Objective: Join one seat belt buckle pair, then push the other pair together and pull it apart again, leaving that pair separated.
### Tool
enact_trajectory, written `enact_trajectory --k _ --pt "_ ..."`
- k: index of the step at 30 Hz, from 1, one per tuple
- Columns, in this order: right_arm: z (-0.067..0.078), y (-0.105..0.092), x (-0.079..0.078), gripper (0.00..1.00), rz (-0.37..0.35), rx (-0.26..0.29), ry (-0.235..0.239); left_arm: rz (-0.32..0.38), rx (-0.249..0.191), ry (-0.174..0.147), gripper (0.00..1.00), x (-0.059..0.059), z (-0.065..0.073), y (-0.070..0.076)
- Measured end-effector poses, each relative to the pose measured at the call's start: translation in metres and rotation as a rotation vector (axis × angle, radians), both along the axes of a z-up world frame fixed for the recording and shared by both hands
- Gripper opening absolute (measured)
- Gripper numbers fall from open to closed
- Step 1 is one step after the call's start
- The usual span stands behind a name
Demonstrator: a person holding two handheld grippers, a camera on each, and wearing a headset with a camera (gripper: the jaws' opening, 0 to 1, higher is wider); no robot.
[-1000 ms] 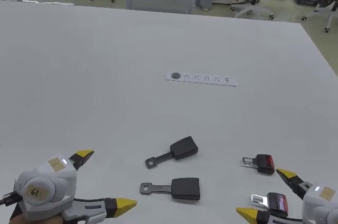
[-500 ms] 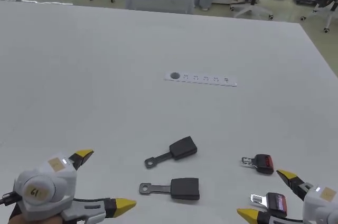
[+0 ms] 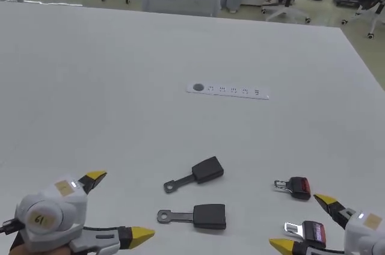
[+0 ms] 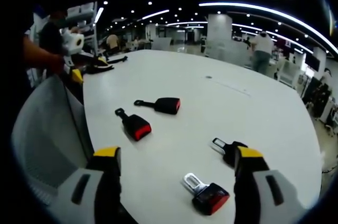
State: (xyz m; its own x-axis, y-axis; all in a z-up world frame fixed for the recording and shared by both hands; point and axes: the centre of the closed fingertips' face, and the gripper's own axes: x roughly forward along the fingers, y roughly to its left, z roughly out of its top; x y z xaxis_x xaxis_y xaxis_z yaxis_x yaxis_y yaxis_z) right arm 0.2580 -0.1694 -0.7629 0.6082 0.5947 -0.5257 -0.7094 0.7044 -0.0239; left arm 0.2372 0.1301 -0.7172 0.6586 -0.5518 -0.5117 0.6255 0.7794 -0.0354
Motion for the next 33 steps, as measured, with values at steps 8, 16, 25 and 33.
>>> enact_trajectory --k 8,16,25,33 --pt "-0.001 -0.001 -0.004 0.9 0.02 0.004 0.013 -0.009 0.003 0.002 1.0 0.002 -0.005 0.001" --pt "-0.006 -0.008 -0.007 0.9 0.027 -0.004 0.03 -0.033 0.011 0.009 1.0 0.003 -0.008 -0.008" --pt "-0.011 -0.017 -0.01 0.89 0.037 -0.012 0.054 -0.084 0.034 0.008 1.0 0.004 -0.013 -0.02" --pt "-0.013 -0.027 -0.012 0.88 0.051 -0.027 0.076 -0.133 0.053 0.011 1.0 0.006 -0.018 -0.032"
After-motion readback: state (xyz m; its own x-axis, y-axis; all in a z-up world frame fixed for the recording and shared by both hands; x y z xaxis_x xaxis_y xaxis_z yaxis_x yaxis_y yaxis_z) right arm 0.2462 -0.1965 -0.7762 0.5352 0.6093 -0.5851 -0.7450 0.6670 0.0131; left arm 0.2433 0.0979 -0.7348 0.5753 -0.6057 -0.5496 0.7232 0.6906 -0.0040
